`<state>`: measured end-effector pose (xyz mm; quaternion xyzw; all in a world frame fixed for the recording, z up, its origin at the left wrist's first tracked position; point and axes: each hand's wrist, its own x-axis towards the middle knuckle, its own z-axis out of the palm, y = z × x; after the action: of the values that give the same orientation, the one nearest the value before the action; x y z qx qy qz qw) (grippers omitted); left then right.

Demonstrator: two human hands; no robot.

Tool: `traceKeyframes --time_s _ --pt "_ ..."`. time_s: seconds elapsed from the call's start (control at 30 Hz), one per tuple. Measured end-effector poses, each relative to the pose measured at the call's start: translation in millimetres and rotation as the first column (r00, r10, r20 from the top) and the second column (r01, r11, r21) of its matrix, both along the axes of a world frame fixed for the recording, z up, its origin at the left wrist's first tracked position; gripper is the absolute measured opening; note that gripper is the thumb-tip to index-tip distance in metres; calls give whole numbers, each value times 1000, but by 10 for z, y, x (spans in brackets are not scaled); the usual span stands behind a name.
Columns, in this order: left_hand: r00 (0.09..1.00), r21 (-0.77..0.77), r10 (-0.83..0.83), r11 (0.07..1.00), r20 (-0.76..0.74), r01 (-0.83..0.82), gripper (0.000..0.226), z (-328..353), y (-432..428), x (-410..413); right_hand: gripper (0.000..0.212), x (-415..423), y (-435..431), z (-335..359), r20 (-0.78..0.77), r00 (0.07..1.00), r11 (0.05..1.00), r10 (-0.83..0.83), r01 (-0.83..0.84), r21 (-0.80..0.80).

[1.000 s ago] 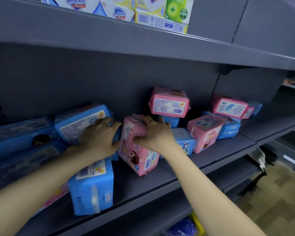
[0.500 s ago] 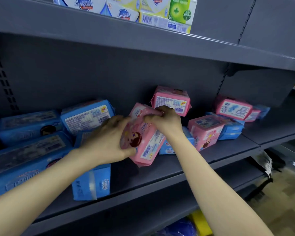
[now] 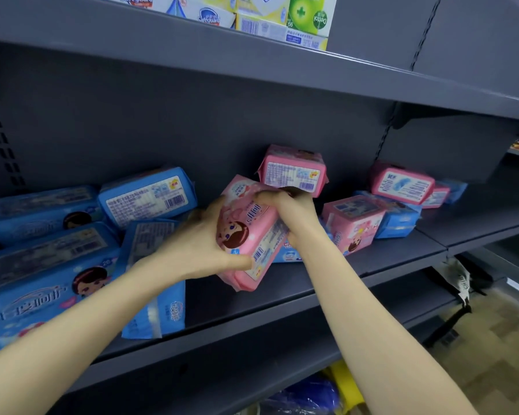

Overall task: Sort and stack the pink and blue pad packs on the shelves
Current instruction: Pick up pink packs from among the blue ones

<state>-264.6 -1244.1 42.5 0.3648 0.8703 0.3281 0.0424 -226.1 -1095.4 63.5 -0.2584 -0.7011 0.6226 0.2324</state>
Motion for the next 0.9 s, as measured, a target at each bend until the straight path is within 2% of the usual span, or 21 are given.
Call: traceKeyframes --time_s 0.17,0.23,0.3,0.37,0.43,0.53,0.63,0.7,0.77,0.83,0.9 --pt "996 100 56 993 73 -63 97 -30 11 -71 32 96 5 72 -102 995 999 18 -20 -25" --pt "986 156 61 984 155 -86 98 -4 9 -84 35 123 24 90 -161 987 998 -20 11 -60" --pt "958 240 61 962 279 -131 93 35 15 -84 20 133 41 100 -212 976 996 -47 29 -90" --pt "920 310 46 934 389 -177 86 79 27 -62 6 139 68 95 -239 968 994 -70 47 -99" --pt "896 358 30 911 442 -207 74 115 51 -25 8 160 90 74 -250 966 996 -70 54 -69" --pt "852 426 -28 874 522 -233 42 137 114 45 14 194 58 65 -245 969 997 -32 49 66" --pt "738 441 -70 838 671 -322 13 149 179 76 23 216 18 80 -274 962 982 -13 64 176" --pt "593 424 -106 798 798 -429 17 191 201 64 16 236 10 117 -308 951 976 -10 77 205" --pt "437 392 -165 771 884 -502 28 250 213 39 20 235 27 123 -317 949 971 -7 81 224" --pt "348 380 -215 759 912 -528 35 285 229 15 28 218 40 92 -289 957 964 5 73 258" --pt "306 378 -242 748 921 -546 41 291 251 3 31 208 39 61 -276 961 956 34 49 288"
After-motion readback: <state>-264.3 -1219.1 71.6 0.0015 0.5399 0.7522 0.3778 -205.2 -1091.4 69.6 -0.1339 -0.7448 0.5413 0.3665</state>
